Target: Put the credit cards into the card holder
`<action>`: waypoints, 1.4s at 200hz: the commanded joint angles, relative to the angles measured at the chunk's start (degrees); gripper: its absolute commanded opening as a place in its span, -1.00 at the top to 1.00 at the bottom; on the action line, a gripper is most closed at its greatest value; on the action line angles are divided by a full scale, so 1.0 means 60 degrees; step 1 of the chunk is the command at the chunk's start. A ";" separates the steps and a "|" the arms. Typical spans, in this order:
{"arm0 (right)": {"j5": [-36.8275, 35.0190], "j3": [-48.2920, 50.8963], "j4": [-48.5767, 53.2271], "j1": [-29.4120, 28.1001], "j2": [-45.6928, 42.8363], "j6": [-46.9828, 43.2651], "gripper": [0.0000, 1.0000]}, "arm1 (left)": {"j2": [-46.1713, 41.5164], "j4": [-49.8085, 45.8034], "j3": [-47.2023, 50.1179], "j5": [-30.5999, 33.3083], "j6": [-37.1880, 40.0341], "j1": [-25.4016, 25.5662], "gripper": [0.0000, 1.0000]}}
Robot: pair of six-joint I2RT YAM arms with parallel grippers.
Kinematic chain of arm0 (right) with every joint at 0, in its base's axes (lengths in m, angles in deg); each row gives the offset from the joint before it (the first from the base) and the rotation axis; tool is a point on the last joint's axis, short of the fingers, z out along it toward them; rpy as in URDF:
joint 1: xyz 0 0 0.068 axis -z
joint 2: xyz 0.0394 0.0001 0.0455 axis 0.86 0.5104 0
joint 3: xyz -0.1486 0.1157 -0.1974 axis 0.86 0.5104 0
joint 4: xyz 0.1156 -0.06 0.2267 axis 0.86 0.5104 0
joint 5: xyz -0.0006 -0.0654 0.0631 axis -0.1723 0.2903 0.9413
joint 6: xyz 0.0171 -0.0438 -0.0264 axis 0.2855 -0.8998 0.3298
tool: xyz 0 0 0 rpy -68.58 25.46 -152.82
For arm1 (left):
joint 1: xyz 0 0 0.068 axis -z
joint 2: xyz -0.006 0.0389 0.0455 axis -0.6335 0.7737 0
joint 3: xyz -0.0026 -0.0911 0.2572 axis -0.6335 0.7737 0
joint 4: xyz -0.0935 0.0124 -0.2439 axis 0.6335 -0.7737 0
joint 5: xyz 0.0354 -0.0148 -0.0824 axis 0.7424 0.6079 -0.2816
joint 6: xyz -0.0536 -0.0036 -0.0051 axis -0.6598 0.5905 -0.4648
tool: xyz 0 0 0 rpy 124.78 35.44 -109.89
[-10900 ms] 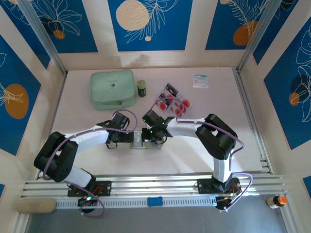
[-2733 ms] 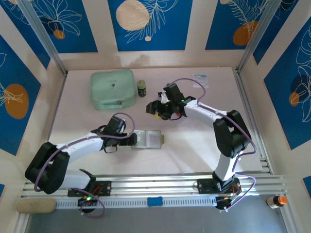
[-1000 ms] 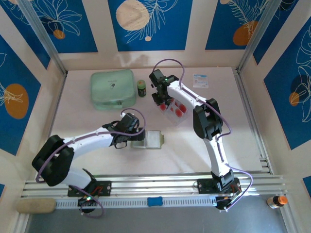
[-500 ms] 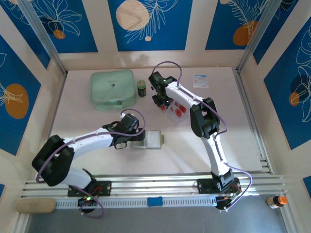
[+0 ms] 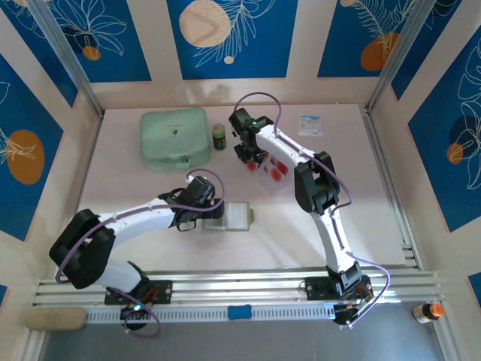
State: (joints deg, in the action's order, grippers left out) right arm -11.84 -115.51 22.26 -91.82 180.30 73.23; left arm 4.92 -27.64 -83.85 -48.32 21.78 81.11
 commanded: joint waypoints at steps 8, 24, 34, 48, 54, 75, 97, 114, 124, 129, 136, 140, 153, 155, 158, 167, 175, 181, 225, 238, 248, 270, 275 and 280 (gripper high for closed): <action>0.0220 -0.0288 0.0228 0.0002 0.0148 -0.0096 0.58 | -0.0155 0.0078 0.0175 0.0033 -0.0119 0.0067 -1.00; 0.0333 -0.0274 0.0242 0.0013 0.0162 -0.0109 0.65 | -0.0164 0.0086 0.0191 0.0035 -0.0128 0.0078 -1.00; 0.0415 -0.0260 0.0244 0.0011 0.0177 -0.0110 0.66 | -0.0178 0.0088 0.0201 0.0035 -0.0123 0.0079 -1.00; 0.0464 -0.0217 0.0243 0.0000 0.0177 -0.0110 0.66 | -0.0191 0.0092 0.0206 0.0035 -0.0125 0.0078 -1.00; 0.0471 -0.0202 0.0228 0.0012 0.0178 -0.0121 0.66 | -0.0193 0.0086 0.0197 0.0035 -0.0130 0.0079 -1.00; 0.0513 -0.0164 0.0199 0.0013 0.0177 -0.0110 0.66 | -0.0211 0.0087 0.0206 0.0049 -0.0129 0.0075 -1.00; 0.0663 -0.0157 0.0170 0.0028 0.0189 -0.0103 0.73 | -0.0237 0.0084 0.0218 0.0049 -0.0151 0.0079 -1.00; 0.0734 -0.0142 0.0155 0.0028 0.0199 -0.0089 0.73 | -0.0252 0.0092 0.0236 0.0063 -0.0154 0.0067 -1.00; 0.0803 -0.0128 0.0140 0.0042 0.0206 -0.0053 0.74 | -0.0266 0.0083 0.0250 0.0059 -0.0173 0.0073 -1.00; 0.0836 -0.0116 0.0140 0.0057 0.0206 -0.0041 0.75 | -0.0274 0.0089 0.0250 0.0064 -0.0168 0.0075 -1.00; 0.0904 -0.0099 0.0133 0.0072 0.0208 -0.0023 0.80 | -0.0283 0.0077 0.0250 0.0062 -0.0180 0.0073 -1.00; 0.0935 -0.0098 0.0128 0.0085 0.0211 -0.0009 0.81 | -0.0285 0.0072 0.0258 0.0064 -0.0170 0.0079 -1.00; 0.1038 -0.0098 0.0133 0.0115 0.0192 0.0007 0.90 | -0.0318 0.0067 0.0257 0.0064 -0.0171 0.0071 -1.00; 0.1052 -0.0098 0.0127 0.0116 0.0195 0.0007 0.91 | -0.0323 0.0066 0.0256 0.0072 -0.0172 0.0077 -1.00; 0.1064 -0.0091 0.0126 0.0116 0.0181 -0.0006 0.94 | -0.0323 0.0067 0.0264 0.0069 -0.0169 0.0075 -1.00; 0.1099 -0.0083 0.0122 0.0120 0.0163 -0.0035 1.00 | -0.0338 0.0052 0.0249 0.0086 -0.0174 0.0078 -1.00; 0.1125 -0.0089 0.0134 0.0116 0.0122 -0.0069 1.00 | -0.0345 0.0036 0.0248 0.0101 -0.0160 0.0075 -1.00; 0.1154 -0.0085 0.0114 0.0116 0.0082 -0.0108 1.00 | -0.0362 0.0043 0.0234 0.0108 -0.0142 0.0078 -1.00; 0.1151 -0.0185 0.0168 0.0073 -0.0395 -0.0271 1.00 | -0.0428 -0.0169 -0.0063 0.0251 0.0097 0.0062 -1.00; 0.1149 -0.0257 0.0240 0.0063 -0.0556 -0.0286 1.00 | -0.0460 -0.0230 -0.0177 0.0269 0.0168 0.0065 -1.00; 0.1163 -0.0274 0.0276 0.0046 -0.0702 -0.0286 1.00 | -0.0499 -0.0298 -0.0271 0.0291 0.0220 0.0064 -1.00; 0.1230 -0.0252 0.0287 0.0007 -0.1086 -0.0243 1.00 | -0.0584 -0.0400 -0.0470 0.0333 0.0319 0.0057 -1.00; 0.1269 -0.0231 0.0288 -0.0001 -0.1192 -0.0217 1.00 | -0.0602 -0.0415 -0.0520 0.0355 0.0338 0.0050 -1.00; 0.1297 -0.0191 0.0283 -0.0015 -0.1298 -0.0202 1.00 | -0.0624 -0.0444 -0.0564 0.0371 0.0359 0.0047 -1.00</action>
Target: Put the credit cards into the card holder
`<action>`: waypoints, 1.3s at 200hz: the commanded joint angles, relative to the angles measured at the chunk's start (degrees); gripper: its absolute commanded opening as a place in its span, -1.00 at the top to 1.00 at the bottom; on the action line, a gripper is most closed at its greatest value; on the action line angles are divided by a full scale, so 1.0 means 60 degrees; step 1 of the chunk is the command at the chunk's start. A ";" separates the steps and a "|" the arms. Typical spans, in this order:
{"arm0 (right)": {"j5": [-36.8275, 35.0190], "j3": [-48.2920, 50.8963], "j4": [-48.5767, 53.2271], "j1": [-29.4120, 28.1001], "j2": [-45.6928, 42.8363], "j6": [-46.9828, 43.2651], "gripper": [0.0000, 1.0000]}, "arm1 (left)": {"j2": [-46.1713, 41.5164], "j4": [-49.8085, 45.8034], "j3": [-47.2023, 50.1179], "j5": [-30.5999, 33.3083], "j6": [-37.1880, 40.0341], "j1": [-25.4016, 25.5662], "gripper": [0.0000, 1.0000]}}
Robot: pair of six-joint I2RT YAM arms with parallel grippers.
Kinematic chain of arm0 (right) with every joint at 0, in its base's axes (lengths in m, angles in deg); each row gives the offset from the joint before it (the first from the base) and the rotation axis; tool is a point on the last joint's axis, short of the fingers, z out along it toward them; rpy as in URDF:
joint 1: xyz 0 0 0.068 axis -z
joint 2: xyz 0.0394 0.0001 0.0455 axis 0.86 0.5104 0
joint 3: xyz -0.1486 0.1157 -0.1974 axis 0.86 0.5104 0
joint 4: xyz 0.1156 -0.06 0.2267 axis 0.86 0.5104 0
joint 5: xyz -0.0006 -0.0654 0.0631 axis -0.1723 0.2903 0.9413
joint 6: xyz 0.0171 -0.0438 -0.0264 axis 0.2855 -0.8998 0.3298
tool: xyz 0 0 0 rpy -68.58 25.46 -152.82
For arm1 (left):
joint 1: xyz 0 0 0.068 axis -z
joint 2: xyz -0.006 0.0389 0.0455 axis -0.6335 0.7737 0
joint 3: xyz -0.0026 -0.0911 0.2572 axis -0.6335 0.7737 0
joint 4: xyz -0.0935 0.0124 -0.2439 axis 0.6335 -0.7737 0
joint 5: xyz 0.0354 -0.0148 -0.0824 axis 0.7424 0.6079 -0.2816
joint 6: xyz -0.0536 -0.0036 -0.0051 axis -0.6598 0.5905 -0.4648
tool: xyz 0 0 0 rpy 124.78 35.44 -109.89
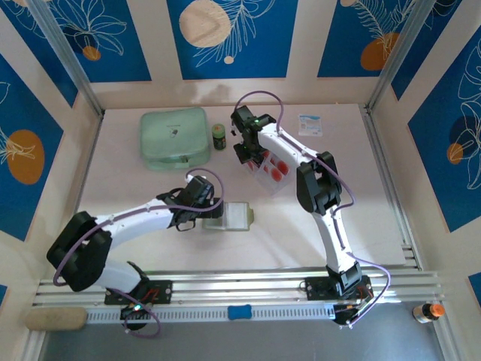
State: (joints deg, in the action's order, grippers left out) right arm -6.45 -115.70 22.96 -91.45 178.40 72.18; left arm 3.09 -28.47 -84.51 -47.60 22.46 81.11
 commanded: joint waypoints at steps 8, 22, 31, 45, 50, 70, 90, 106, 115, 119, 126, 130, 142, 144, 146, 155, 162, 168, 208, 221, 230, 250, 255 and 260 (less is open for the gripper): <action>0.0461 -0.0079 0.0142 -0.0105 -0.1171 0.0024 1.00 | -0.0338 -0.0332 -0.0523 0.0254 0.0298 0.0040 -1.00; 0.0569 0.0096 0.0084 -0.0151 -0.1521 0.0106 1.00 | -0.0383 -0.0374 -0.0653 0.0252 0.0417 0.0031 -0.99; 0.0672 0.0262 0.0018 -0.0180 -0.1748 0.0212 1.00 | -0.0385 -0.0446 -0.0755 0.0252 0.0530 0.0028 -1.00; 0.0848 0.0609 -0.0123 -0.0210 -0.2177 0.0423 1.00 | -0.0346 -0.0567 -0.0937 0.0194 0.0766 -0.0005 -1.00; 0.0941 0.0764 -0.0210 -0.0210 -0.2356 0.0524 1.00 | -0.0355 -0.0606 -0.0996 0.0167 0.0835 -0.0011 -1.00; 0.1503 0.1743 -0.0828 -0.0181 -0.3216 0.1160 1.00 | -0.0299 -0.0725 -0.1184 0.0069 0.1185 -0.0046 -1.00; 0.2393 0.3169 -0.1865 -0.0123 -0.4196 0.2149 1.00 | -0.0190 -0.0826 -0.1349 -0.0010 0.1488 -0.0073 -0.99; 0.3115 0.4537 -0.2952 -0.0065 -0.5057 0.3111 1.00 | -0.0032 -0.0942 -0.1476 -0.0012 0.1705 -0.0069 -1.00; 0.3495 0.5304 -0.3605 -0.0036 -0.5496 0.3667 1.00 | 0.0071 -0.0977 -0.1547 -0.0065 0.1866 -0.0093 -0.99; 0.3651 0.5690 -0.3896 -0.0034 -0.5680 0.3909 1.00 | 0.0116 -0.0970 -0.1559 -0.0078 0.1939 -0.0080 -1.00; 0.3889 0.6319 -0.4479 -0.0034 -0.5992 0.4360 1.00 | 0.0190 -0.0972 -0.1595 -0.0149 0.2064 -0.0083 -1.00; 0.4031 0.6699 -0.4813 -0.0049 -0.6158 0.4605 1.00 | 0.0232 -0.0994 -0.1614 -0.0179 0.2134 -0.0095 -1.00; 0.4398 0.7769 -0.5900 -0.0056 -0.6607 0.5337 1.00 | 0.0355 -0.1066 -0.1655 -0.0127 0.2287 -0.0083 -0.99; 0.4440 0.7947 -0.6072 -0.0061 -0.6654 0.5455 1.00 | 0.0371 -0.1070 -0.1660 -0.0110 0.2303 -0.0079 -0.99; 0.4484 0.8116 -0.6246 -0.0077 -0.6724 0.5558 1.00 | 0.0393 -0.1085 -0.1661 -0.0084 0.2321 -0.0085 -0.99; 0.4590 0.8797 -0.6966 -0.0117 -0.6955 0.6044 1.00 | 0.0445 -0.1106 -0.1637 0.0005 0.2417 -0.0084 -1.00; 0.4567 0.9303 -0.7493 -0.0186 -0.7079 0.6336 1.00 | 0.0471 -0.1112 -0.1598 0.0051 0.2479 -0.0081 -0.99; 0.4496 0.9685 -0.7871 -0.0255 -0.7166 0.6573 1.00 | 0.0490 -0.1109 -0.1576 0.0097 0.2523 -0.0077 -1.00; 0.3921 1.1663 -0.9934 -0.0732 -0.7427 0.7771 1.00 | 0.0632 -0.1162 -0.1402 0.0267 0.2635 -0.0079 -0.99; 0.3741 1.2163 -1.0472 -0.0833 -0.7473 0.8123 1.00 | 0.0751 -0.1133 -0.1355 0.0252 0.2606 -0.0075 -1.00; 0.3633 1.2459 -1.0843 -0.0925 -0.7502 0.8306 1.00 | 0.0829 -0.1097 -0.1315 0.0244 0.2578 -0.0075 -1.00; 0.3324 1.2919 -1.1403 -0.1184 -0.7491 0.8539 1.00 | 0.1003 -0.0973 -0.1140 0.0355 0.2468 -0.0078 -1.00; 0.3248 1.2998 -1.1503 -0.1250 -0.7490 0.8582 1.00 | 0.1044 -0.0972 -0.1101 0.0406 0.2425 -0.0088 -1.00; 0.3182 1.3083 -1.1596 -0.1298 -0.7502 0.8616 1.00 | 0.1083 -0.0955 -0.1071 0.0454 0.2397 -0.0083 -1.00</action>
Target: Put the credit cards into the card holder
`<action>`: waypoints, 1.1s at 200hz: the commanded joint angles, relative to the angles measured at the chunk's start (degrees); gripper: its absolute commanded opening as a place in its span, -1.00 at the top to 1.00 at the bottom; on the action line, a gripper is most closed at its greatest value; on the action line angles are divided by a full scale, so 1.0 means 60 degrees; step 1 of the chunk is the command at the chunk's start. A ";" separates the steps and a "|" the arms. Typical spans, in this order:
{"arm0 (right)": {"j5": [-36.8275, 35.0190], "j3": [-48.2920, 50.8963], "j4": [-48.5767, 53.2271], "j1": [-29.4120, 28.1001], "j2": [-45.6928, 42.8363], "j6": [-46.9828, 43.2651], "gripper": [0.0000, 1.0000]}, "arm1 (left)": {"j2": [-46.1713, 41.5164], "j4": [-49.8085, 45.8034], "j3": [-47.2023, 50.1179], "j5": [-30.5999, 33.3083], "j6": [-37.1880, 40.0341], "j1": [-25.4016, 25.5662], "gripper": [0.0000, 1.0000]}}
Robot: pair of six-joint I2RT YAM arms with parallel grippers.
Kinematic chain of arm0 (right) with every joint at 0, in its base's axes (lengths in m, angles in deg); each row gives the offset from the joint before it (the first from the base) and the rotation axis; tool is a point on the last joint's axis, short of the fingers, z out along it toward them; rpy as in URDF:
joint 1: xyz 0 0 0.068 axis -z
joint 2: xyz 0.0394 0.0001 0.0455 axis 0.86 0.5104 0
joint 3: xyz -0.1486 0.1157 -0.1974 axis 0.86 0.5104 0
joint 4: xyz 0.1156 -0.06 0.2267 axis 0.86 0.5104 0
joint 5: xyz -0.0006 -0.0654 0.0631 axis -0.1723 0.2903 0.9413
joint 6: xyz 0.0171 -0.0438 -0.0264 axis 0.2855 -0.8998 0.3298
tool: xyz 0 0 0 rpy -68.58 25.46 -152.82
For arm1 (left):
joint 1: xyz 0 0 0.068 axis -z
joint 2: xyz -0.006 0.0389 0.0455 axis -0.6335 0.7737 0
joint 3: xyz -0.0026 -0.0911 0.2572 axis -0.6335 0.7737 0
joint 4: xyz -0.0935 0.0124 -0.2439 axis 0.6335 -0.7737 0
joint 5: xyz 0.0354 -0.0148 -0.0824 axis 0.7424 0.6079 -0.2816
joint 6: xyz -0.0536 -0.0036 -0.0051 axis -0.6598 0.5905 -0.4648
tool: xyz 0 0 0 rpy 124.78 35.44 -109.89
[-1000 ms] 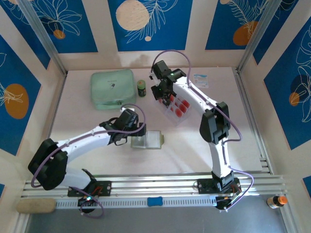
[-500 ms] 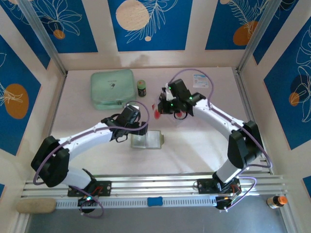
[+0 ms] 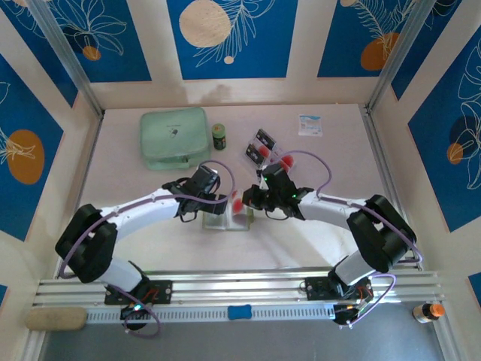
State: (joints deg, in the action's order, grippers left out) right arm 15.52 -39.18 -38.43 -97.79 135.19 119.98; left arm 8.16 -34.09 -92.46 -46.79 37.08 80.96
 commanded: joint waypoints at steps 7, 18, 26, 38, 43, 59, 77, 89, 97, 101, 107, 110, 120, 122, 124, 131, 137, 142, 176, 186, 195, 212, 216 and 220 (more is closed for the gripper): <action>-0.0568 0.0437 -0.1480 -0.0301 -0.0313 0.0692 1.00 | 0.0276 -0.0025 0.0299 0.0396 -0.0083 -0.0053 -1.00; -0.0710 0.0606 -0.1707 -0.0401 -0.0328 0.0743 1.00 | 0.0320 -0.0027 0.0372 0.0520 -0.0138 -0.0062 -1.00; -0.0764 0.0707 -0.1858 -0.0441 -0.0317 0.0748 1.00 | 0.0336 -0.0024 0.0422 0.0595 -0.0166 -0.0067 -1.00; -0.0796 0.0823 -0.2020 -0.0479 -0.0281 0.0738 1.00 | 0.0352 -0.0043 0.0489 0.0678 -0.0216 -0.0066 -0.99; -0.0804 0.0853 -0.2093 -0.0486 -0.0259 0.0733 1.00 | 0.0350 -0.0040 0.0510 0.0699 -0.0237 -0.0064 -1.00; -0.0819 0.0920 -0.2205 -0.0501 -0.0189 0.0727 1.00 | 0.0343 -0.0079 0.0594 0.0839 -0.0296 -0.0068 -1.00; -0.0854 0.0987 -0.2336 -0.0515 -0.0145 0.0740 1.00 | 0.0323 -0.0161 0.0672 0.0989 -0.0358 -0.0065 -0.99; -0.0861 0.1020 -0.2410 -0.0530 -0.0102 0.0748 1.00 | 0.0322 -0.0186 0.0725 0.1073 -0.0393 -0.0065 -1.00; -0.0827 0.1015 -0.2464 -0.0530 -0.0062 0.0748 1.00 | 0.0295 -0.0220 0.0761 0.1137 -0.0432 -0.0071 -0.99; -0.0812 0.1016 -0.2498 -0.0530 -0.0041 0.0742 1.00 | 0.0286 -0.0221 0.0787 0.1155 -0.0449 -0.0071 -1.00; -0.0797 0.0998 -0.2540 -0.0541 -0.0012 0.0743 1.00 | 0.0267 -0.0223 0.0817 0.1197 -0.0463 -0.0071 -1.00; -0.0801 0.1002 -0.2557 -0.0541 0.0007 0.0748 1.00 | 0.0264 -0.0234 0.0834 0.1213 -0.0463 -0.0071 -1.00; -0.0783 0.0973 -0.2595 -0.0550 0.0088 0.0752 1.00 | 0.0236 -0.0253 0.0885 0.1248 -0.0512 -0.0071 -0.99; -0.0780 0.0978 -0.2606 -0.0557 0.0103 0.0754 1.00 | 0.0231 -0.0259 0.0892 0.1264 -0.0518 -0.0071 -1.00; -0.0768 0.0972 -0.2620 -0.0559 0.0125 0.0755 1.00 | 0.0226 -0.0272 0.0901 0.1272 -0.0530 -0.0071 -0.99; -0.0743 0.0962 -0.2678 -0.0572 0.0180 0.0770 1.00 | 0.0209 -0.0267 0.0936 0.1303 -0.0538 -0.0073 -0.99; -0.0726 0.0941 -0.2731 -0.0587 0.0230 0.0786 1.00 | 0.0194 -0.0269 0.0974 0.1329 -0.0538 -0.0072 -1.00; -0.0721 0.0945 -0.2759 -0.0614 0.0264 0.0794 1.00 | 0.0183 -0.0284 0.0996 0.1351 -0.0562 -0.0071 -1.00; -0.0764 0.0934 -0.2982 -0.0727 0.0512 0.0828 1.00 | 0.0118 -0.0297 0.1185 0.1450 -0.0665 -0.0101 -1.00; -0.0768 0.0929 -0.3045 -0.0742 0.0582 0.0843 1.00 | 0.0098 -0.0294 0.1242 0.1474 -0.0694 -0.0101 -0.99; -0.0780 0.0936 -0.3093 -0.0785 0.0641 0.0843 1.00 | 0.0081 -0.0282 0.1296 0.1487 -0.0717 -0.0120 -0.99; -0.0808 0.0931 -0.3211 -0.0845 0.0758 0.0872 1.00 | 0.0088 -0.0264 0.1374 0.1484 -0.0754 -0.0115 -1.00; -0.0808 0.0931 -0.3245 -0.0852 0.0786 0.0872 1.00 | 0.0088 -0.0253 0.1390 0.1489 -0.0765 -0.0126 -1.00; -0.0819 0.0928 -0.3276 -0.0865 0.0816 0.0872 1.00 | 0.0081 -0.0247 0.1413 0.1474 -0.0768 -0.0131 -1.00</action>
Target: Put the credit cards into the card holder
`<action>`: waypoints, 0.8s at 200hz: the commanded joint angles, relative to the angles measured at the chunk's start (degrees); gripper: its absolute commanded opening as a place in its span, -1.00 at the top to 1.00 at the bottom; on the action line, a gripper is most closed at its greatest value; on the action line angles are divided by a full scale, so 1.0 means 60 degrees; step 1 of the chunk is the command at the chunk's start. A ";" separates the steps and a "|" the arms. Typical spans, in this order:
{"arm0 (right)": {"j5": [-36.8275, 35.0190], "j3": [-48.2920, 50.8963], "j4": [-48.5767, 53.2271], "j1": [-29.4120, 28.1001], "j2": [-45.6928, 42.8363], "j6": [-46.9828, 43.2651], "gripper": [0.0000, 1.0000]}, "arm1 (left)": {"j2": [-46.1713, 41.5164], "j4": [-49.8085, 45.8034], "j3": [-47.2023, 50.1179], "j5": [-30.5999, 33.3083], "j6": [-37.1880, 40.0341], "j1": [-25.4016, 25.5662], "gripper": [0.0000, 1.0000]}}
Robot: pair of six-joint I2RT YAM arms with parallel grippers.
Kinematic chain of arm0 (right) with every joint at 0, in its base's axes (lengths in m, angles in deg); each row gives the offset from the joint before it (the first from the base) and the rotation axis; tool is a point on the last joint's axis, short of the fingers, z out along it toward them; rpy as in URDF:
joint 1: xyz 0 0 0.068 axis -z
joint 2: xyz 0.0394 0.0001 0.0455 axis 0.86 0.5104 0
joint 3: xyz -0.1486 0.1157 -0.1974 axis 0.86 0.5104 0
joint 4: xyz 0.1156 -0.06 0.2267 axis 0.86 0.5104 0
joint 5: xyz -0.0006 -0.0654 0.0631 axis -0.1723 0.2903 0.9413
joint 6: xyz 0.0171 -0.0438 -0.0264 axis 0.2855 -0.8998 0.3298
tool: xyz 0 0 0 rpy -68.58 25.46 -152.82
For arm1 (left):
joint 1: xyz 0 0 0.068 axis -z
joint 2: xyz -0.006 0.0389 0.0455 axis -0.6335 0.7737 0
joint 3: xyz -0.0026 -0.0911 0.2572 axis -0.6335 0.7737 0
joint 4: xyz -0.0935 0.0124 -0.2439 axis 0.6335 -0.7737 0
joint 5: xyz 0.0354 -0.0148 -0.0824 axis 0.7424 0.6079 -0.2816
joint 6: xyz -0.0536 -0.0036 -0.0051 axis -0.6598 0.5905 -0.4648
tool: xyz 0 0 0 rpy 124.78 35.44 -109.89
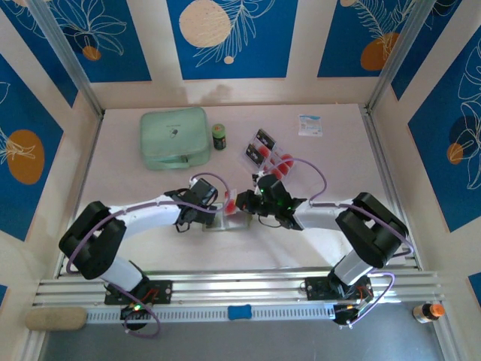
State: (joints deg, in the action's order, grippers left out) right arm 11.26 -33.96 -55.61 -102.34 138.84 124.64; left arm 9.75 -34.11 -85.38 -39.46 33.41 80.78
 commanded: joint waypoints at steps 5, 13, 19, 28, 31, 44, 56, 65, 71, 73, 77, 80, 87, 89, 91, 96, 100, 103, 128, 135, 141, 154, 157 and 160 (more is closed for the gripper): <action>-0.0120 0.0061 -0.0442 -0.0123 0.0237 0.0122 1.00 | -0.0192 -0.0232 0.0249 0.0249 -0.0167 -0.0097 -1.00; -0.0141 0.0060 -0.0481 -0.0146 0.0285 0.0139 1.00 | -0.0193 -0.0214 0.0269 0.0239 -0.0171 -0.0101 -1.00; -0.0156 0.0053 -0.0510 -0.0164 0.0318 0.0140 1.00 | -0.0200 -0.0209 0.0280 0.0230 -0.0175 -0.0101 -1.00; -0.0185 0.0064 -0.0546 -0.0182 0.0366 0.0166 1.00 | -0.0193 -0.0204 0.0299 0.0230 -0.0186 -0.0101 -0.99; -0.0186 0.0063 -0.0560 -0.0194 0.0380 0.0169 1.00 | -0.0193 -0.0204 0.0300 0.0237 -0.0186 -0.0101 -0.99; -0.0212 0.0051 -0.0588 -0.0219 0.0459 0.0190 1.00 | -0.0207 -0.0190 0.0329 0.0234 -0.0201 -0.0102 -1.00; -0.0242 0.0051 -0.0610 -0.0241 0.0496 0.0198 1.00 | -0.0222 -0.0177 0.0355 0.0216 -0.0206 -0.0105 -1.00; -0.0272 0.0079 -0.0624 -0.0256 0.0550 0.0210 1.00 | -0.0235 -0.0175 0.0371 0.0229 -0.0215 -0.0101 -0.99; -0.0281 0.0076 -0.0646 -0.0270 0.0581 0.0226 1.00 | -0.0236 -0.0181 0.0381 0.0219 -0.0215 -0.0104 -0.99; -0.0276 0.0075 -0.0653 -0.0270 0.0594 0.0228 1.00 | -0.0237 -0.0187 0.0386 0.0223 -0.0215 -0.0109 -0.99; -0.0274 0.0072 -0.0656 -0.0281 0.0607 0.0232 1.00 | -0.0237 -0.0179 0.0388 0.0223 -0.0208 -0.0108 -0.99; -0.0274 0.0086 -0.0673 -0.0285 0.0623 0.0243 1.00 | -0.0246 -0.0183 0.0395 0.0225 -0.0214 -0.0109 -0.99; -0.0274 0.0100 -0.0687 -0.0298 0.0636 0.0257 1.00 | -0.0250 -0.0175 0.0403 0.0223 -0.0214 -0.0124 -1.00; -0.0274 0.0103 -0.0692 -0.0299 0.0651 0.0257 1.00 | -0.0251 -0.0175 0.0410 0.0228 -0.0215 -0.0118 -1.00; -0.0274 0.0104 -0.0705 -0.0300 0.0666 0.0276 1.00 | -0.0251 -0.0175 0.0416 0.0222 -0.0208 -0.0116 -1.00; -0.0285 0.0101 -0.0710 -0.0307 0.0679 0.0272 1.00 | -0.0262 -0.0171 0.0422 0.0217 -0.0229 -0.0118 -1.00; -0.0288 0.0096 -0.0710 -0.0314 0.0694 0.0272 1.00 | -0.0266 -0.0173 0.0431 0.0218 -0.0230 -0.0116 -0.99; -0.0288 0.0100 -0.0709 -0.0322 0.0700 0.0272 1.00 | -0.0266 -0.0175 0.0428 0.0223 -0.0237 -0.0119 -0.99; -0.0303 0.0125 -0.0734 -0.0366 0.0762 0.0302 1.00 | -0.0295 -0.0147 0.0475 0.0215 -0.0266 -0.0115 -0.99; -0.0303 0.0132 -0.0738 -0.0373 0.0784 0.0323 1.00 | -0.0308 -0.0133 0.0476 0.0220 -0.0274 -0.0115 -0.99; -0.0317 0.0144 -0.0739 -0.0387 0.0796 0.0335 1.00 | -0.0321 -0.0131 0.0483 0.0221 -0.0287 -0.0115 -0.99; -0.0343 0.0175 -0.0759 -0.0402 0.0830 0.0353 1.00 | -0.0335 -0.0132 0.0503 0.0217 -0.0303 -0.0119 -0.99; -0.0336 0.0171 -0.0766 -0.0402 0.0832 0.0370 1.00 | -0.0333 -0.0142 0.0498 0.0224 -0.0310 -0.0118 -0.99; -0.0340 0.0190 -0.0771 -0.0413 0.0825 0.0372 1.00 | -0.0333 -0.0138 0.0504 0.0222 -0.0317 -0.0116 -0.99</action>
State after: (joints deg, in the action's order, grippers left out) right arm 10.56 -33.96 -58.85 -104.28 142.54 126.13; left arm 8.64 -33.09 -83.87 -39.46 32.32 80.57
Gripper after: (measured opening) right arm 0.044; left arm 0.998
